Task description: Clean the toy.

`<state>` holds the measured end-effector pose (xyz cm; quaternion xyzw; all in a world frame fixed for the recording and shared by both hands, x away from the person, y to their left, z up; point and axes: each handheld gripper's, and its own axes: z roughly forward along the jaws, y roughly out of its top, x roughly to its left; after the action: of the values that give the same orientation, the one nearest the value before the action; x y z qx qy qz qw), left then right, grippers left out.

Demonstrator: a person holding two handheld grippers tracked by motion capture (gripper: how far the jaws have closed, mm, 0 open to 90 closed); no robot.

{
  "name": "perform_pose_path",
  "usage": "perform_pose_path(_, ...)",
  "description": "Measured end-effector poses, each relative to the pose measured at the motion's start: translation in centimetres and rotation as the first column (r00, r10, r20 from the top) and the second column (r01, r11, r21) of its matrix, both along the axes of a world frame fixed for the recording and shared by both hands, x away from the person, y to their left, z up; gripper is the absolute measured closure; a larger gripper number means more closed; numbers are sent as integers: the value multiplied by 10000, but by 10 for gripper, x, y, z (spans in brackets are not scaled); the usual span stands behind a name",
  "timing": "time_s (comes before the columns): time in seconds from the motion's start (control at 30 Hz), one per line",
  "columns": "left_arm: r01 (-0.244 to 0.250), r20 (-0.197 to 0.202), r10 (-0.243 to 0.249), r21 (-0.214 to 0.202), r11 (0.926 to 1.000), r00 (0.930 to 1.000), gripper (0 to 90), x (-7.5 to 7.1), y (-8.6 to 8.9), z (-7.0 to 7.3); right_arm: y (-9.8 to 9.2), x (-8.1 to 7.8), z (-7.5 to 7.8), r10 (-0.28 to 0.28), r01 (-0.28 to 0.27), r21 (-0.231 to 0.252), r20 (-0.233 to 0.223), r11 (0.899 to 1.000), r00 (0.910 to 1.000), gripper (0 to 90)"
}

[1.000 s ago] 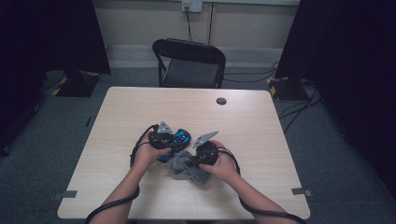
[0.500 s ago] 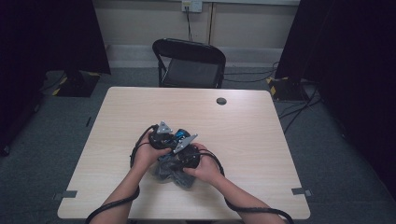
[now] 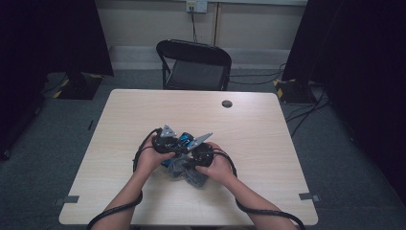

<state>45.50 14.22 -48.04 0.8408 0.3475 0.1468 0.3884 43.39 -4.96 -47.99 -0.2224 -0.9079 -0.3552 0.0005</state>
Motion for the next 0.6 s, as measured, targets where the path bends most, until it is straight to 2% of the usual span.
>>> perform_pose_path(0.3,20,-3,-20,18,10000,10000,450,1,0,0,-17,13,1,-512,513,-114,41,9986,9987,803)
perform_pose_path(0.6,45,26,-46,121,9999,10000,450,2,0,1,-26,21,2,-703,704,-229,73,9973,9975,802)
